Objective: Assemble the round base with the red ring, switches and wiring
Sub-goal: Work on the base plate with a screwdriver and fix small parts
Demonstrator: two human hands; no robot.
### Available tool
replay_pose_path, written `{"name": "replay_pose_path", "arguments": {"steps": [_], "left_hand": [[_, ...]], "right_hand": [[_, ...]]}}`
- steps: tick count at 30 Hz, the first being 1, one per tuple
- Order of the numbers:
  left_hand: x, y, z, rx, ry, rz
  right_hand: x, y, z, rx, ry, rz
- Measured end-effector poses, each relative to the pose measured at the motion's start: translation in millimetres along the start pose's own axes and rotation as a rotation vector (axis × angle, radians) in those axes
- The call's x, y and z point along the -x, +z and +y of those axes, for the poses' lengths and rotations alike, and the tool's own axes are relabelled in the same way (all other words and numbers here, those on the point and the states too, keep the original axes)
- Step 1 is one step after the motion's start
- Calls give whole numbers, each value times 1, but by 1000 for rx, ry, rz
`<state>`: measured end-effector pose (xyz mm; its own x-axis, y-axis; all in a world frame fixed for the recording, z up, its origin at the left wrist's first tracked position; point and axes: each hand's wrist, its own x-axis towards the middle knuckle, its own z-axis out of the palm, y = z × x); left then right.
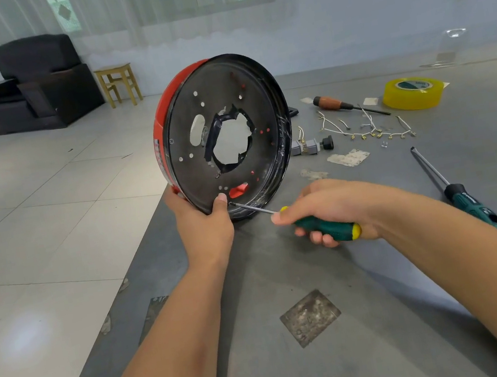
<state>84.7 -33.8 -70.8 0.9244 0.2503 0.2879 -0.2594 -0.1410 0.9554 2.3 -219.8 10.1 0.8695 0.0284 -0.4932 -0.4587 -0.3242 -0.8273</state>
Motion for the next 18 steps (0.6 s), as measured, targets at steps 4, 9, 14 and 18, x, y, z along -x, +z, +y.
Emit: {"name": "replay_pose_path", "arguments": {"steps": [4, 9, 14, 18], "left_hand": [[-1, -1, 1, 10, -30, 15], [-1, -1, 3, 14, -33, 17], [-2, -2, 2, 10, -22, -16], [-2, 0, -1, 3, 6, 7]], "right_hand": [[2, 4, 0, 511, -214, 260], [2, 9, 3, 1017, -395, 558], [5, 1, -3, -37, 15, -18], [1, -4, -2, -240, 107, -151]]}}
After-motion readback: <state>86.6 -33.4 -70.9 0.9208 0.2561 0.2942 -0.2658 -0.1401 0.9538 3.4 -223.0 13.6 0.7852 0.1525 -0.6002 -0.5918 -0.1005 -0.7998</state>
